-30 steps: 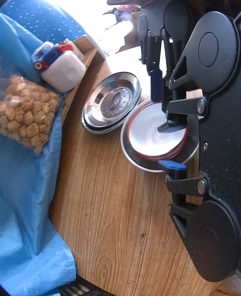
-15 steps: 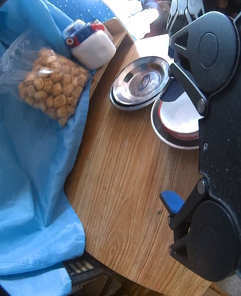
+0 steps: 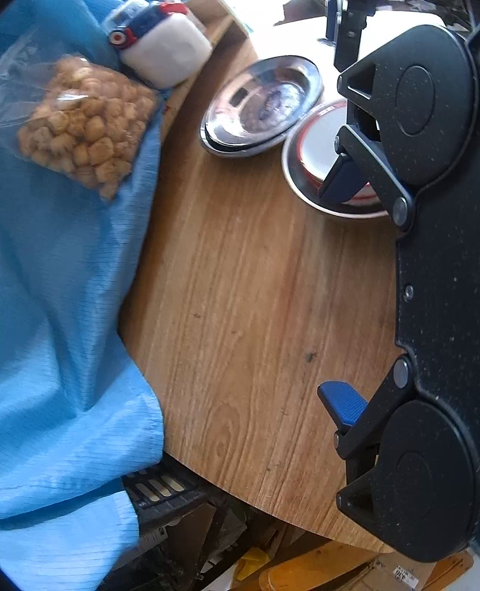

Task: Organize plates and bowls
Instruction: 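Move both grippers to the rim of the steel bowl holding the white bowls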

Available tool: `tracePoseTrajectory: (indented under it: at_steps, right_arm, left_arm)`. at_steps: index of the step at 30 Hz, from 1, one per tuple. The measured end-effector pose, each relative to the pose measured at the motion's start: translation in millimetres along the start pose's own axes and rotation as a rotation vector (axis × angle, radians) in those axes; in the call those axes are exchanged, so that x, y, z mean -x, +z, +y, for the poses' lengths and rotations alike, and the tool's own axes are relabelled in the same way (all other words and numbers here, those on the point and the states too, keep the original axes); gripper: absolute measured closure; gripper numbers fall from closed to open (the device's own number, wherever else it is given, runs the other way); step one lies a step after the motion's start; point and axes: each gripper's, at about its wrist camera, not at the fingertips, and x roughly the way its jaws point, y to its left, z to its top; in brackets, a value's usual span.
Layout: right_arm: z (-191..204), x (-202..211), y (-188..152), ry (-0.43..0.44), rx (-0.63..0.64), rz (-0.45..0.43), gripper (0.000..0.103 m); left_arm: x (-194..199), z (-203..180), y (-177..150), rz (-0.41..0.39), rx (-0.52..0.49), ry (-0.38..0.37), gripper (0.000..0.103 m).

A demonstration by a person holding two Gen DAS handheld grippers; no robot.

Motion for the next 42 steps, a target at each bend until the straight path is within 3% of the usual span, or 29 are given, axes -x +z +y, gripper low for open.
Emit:
tracePoseTrajectory:
  at_steps: [18,42]
  right_arm:
    - [8,-27,-6,-0.038,0.063,0.107,0.0]
    - [19,-43,-11,-0.069,0.131,0.111,0.002]
  left_arm:
    - [-21,-25,-21,0.068,-0.17,0.054,0.001]
    - [-30,-32,-25,0.073,-0.194,0.084,0.001]
